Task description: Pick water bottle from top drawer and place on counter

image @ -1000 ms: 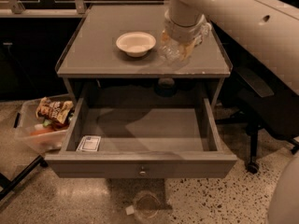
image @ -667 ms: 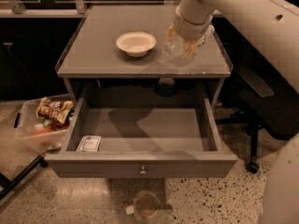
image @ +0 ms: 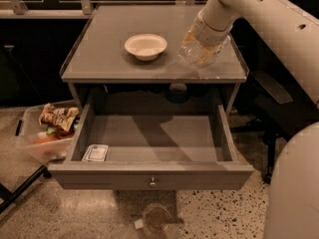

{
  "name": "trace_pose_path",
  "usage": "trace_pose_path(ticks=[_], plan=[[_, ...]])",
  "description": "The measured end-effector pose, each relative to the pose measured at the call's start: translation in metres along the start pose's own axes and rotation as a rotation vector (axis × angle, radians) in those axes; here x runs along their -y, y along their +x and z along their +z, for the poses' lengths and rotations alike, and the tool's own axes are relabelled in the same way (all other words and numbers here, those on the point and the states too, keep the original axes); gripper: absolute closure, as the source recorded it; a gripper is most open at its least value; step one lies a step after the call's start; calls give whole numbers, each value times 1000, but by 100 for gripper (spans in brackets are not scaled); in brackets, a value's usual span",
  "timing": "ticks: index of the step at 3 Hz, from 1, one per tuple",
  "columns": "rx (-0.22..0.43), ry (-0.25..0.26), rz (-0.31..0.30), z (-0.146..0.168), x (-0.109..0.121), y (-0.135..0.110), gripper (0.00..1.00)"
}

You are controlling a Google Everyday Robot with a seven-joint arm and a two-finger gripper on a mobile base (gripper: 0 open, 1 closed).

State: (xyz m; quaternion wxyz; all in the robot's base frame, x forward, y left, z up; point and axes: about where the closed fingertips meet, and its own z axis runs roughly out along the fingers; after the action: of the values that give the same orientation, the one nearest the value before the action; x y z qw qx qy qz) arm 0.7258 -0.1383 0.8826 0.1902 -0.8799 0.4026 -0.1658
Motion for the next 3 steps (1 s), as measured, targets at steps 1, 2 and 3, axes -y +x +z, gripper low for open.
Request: trace_pose_path(ticks=[1,2,3], plan=[[14,11,3,13,4,4,35],[16,10,2,19,5,5,12],[1,3,-2,19,6,4,0]])
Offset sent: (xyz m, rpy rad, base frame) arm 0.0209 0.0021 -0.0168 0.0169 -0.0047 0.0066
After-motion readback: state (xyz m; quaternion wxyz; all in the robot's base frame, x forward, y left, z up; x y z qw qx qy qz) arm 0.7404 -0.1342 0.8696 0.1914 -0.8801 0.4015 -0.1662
